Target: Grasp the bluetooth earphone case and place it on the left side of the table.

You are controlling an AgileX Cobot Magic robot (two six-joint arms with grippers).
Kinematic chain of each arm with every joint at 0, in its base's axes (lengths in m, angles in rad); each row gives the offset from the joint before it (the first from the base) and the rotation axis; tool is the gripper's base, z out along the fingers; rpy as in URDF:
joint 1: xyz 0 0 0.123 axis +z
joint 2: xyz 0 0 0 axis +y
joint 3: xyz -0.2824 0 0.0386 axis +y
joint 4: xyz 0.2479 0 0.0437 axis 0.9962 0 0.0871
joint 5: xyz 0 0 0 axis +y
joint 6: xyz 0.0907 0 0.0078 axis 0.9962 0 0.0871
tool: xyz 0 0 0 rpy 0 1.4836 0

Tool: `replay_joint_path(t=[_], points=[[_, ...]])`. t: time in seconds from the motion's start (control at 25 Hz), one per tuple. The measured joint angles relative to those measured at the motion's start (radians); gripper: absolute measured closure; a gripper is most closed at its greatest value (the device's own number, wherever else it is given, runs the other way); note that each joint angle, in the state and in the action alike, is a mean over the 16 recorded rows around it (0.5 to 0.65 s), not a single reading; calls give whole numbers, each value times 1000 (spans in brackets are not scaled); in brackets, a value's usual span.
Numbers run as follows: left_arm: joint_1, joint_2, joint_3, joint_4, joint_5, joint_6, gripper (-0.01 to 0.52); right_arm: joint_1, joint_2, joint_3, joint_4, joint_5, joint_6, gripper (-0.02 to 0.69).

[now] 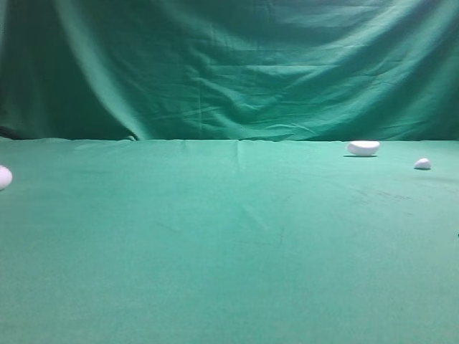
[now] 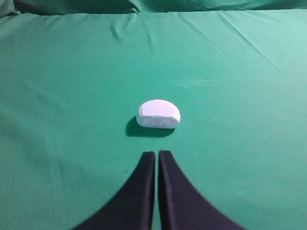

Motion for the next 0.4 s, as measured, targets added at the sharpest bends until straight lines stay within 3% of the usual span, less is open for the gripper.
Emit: replay_joint_path(t=[0.4], points=[[0, 0, 0, 0, 0, 0, 514, 0, 0, 0, 0, 18, -1, 665]])
